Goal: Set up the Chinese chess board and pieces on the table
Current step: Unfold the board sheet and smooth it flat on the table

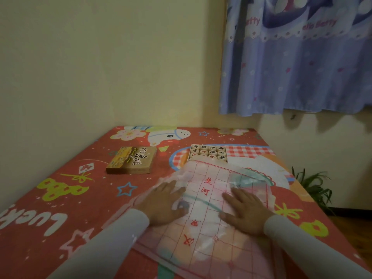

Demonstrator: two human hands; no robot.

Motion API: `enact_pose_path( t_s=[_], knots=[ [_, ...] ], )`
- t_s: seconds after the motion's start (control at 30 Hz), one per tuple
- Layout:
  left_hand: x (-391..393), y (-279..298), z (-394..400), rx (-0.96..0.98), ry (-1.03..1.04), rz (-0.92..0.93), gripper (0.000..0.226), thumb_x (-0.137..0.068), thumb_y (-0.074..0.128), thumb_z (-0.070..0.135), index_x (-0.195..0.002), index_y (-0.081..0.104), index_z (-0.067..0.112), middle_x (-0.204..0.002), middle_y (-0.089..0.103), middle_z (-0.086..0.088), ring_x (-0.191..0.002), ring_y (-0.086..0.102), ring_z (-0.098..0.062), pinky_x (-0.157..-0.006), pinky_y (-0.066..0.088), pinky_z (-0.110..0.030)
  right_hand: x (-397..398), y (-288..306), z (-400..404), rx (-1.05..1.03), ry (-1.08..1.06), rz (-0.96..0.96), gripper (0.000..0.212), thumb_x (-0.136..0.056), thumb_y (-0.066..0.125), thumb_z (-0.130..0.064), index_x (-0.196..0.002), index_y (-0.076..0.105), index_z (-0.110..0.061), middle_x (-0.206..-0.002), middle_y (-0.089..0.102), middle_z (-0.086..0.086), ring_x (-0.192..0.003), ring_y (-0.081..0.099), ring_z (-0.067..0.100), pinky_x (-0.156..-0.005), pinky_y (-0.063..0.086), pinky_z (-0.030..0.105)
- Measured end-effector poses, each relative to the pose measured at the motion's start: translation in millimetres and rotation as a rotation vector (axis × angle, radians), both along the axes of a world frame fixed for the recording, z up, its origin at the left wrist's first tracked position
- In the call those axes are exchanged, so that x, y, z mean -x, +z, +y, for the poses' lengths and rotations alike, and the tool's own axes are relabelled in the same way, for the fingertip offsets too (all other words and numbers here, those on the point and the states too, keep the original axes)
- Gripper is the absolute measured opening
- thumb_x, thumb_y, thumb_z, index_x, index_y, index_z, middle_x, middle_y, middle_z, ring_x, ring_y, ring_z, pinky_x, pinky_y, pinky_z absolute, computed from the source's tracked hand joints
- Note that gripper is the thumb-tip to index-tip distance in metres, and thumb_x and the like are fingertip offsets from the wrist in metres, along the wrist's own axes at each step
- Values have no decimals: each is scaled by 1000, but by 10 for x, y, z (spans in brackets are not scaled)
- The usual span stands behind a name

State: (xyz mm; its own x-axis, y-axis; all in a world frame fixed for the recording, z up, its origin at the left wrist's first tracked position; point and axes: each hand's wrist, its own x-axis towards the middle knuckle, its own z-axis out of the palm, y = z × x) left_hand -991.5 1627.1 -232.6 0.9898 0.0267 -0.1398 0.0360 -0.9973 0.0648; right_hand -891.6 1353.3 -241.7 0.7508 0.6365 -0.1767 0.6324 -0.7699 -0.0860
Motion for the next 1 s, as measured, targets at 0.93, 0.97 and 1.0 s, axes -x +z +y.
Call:
enact_pose_path(
  t_s=[0.93, 0.97, 1.0],
  knots=[
    [-144, -177, 469, -37, 330, -30, 65, -94, 18, 65, -153, 10, 36, -162, 5, -6, -147, 8, -31, -118, 6, -49, -332, 43, -495, 85, -11, 52, 82, -77, 18, -81, -148, -5, -47, -160, -14, -9, -147, -12, 17, -117, -2, 40],
    [-153, -180, 473, -40, 337, -49, 65, -94, 18, 64, -152, 12, 36, -162, 7, -5, -146, 9, -31, -118, 6, -49, -336, 71, -514, 85, -29, 59, 81, -79, 20, -80, -148, -3, -45, -160, -11, -8, -147, -9, 18, -118, -1, 40],
    [-160, -192, 465, -47, 328, -60, 65, -94, 19, 64, -152, 14, 35, -162, 8, -5, -147, 9, -31, -117, 6, -49, -333, 101, -529, 86, -45, 54, 80, -80, 20, -79, -149, 0, -44, -161, -8, -7, -148, -5, 18, -118, 2, 40]
  ],
)
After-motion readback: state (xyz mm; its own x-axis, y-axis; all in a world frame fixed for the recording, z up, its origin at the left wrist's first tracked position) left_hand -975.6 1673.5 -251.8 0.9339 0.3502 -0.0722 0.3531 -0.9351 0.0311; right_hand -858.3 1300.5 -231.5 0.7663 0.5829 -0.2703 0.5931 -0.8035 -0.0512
